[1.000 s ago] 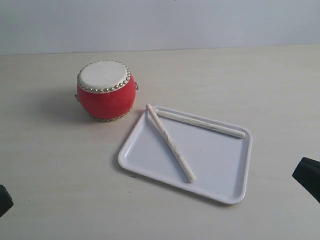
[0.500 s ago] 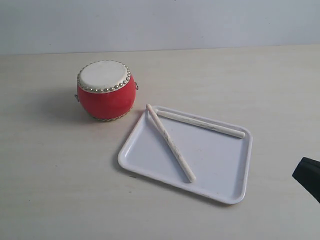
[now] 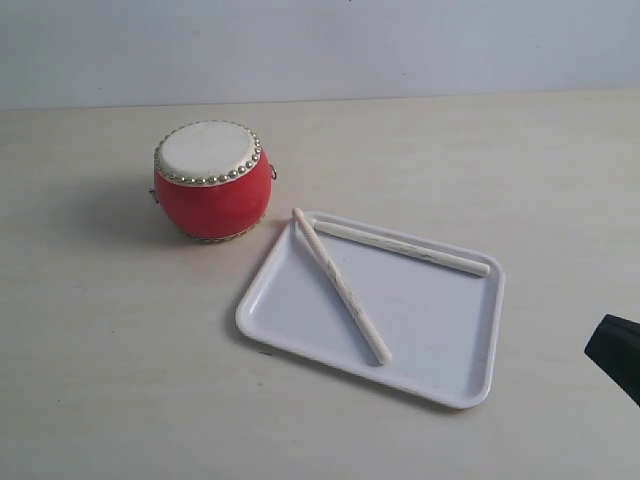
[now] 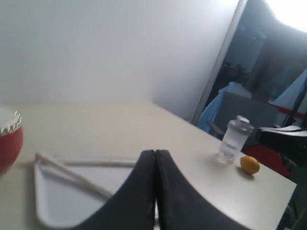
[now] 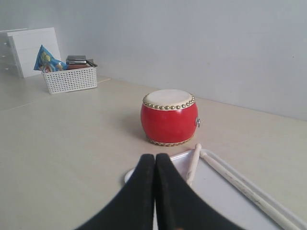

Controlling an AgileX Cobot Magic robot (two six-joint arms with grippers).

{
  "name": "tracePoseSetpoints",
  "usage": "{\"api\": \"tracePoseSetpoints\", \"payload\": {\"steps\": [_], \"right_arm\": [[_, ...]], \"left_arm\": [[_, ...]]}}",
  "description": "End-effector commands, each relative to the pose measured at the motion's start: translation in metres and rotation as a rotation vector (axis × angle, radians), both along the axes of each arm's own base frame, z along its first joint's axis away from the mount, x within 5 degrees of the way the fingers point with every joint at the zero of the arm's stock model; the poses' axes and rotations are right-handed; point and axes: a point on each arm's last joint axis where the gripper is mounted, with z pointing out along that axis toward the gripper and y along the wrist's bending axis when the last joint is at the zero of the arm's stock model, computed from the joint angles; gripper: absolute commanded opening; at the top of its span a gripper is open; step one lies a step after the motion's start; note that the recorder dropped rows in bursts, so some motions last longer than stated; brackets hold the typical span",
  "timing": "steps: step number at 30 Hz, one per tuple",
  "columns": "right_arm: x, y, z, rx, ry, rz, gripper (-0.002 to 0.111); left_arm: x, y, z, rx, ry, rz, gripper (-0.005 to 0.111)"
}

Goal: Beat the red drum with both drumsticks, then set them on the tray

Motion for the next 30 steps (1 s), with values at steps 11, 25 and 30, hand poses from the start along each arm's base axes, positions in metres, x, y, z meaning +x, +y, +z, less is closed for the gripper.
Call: {"api": "tracePoseSetpoints", "payload": {"steps": [11,25,30], "right_arm": [[0.000,0.000,-0.001,0.007,0.002,-0.001,0.000],[0.000,0.000,-0.001,0.009,0.003,-0.001,0.000],[0.000,0.000,-0.001,0.009,0.003,-0.001,0.000]], "left_arm": [[0.012,0.019,0.004,0.077,0.132,0.269,0.000],[0.020,0.039,-0.004,0.011,0.290,0.506,0.000],[0.023,0.047,-0.005,-0.076,0.338,0.609,0.000]]}}
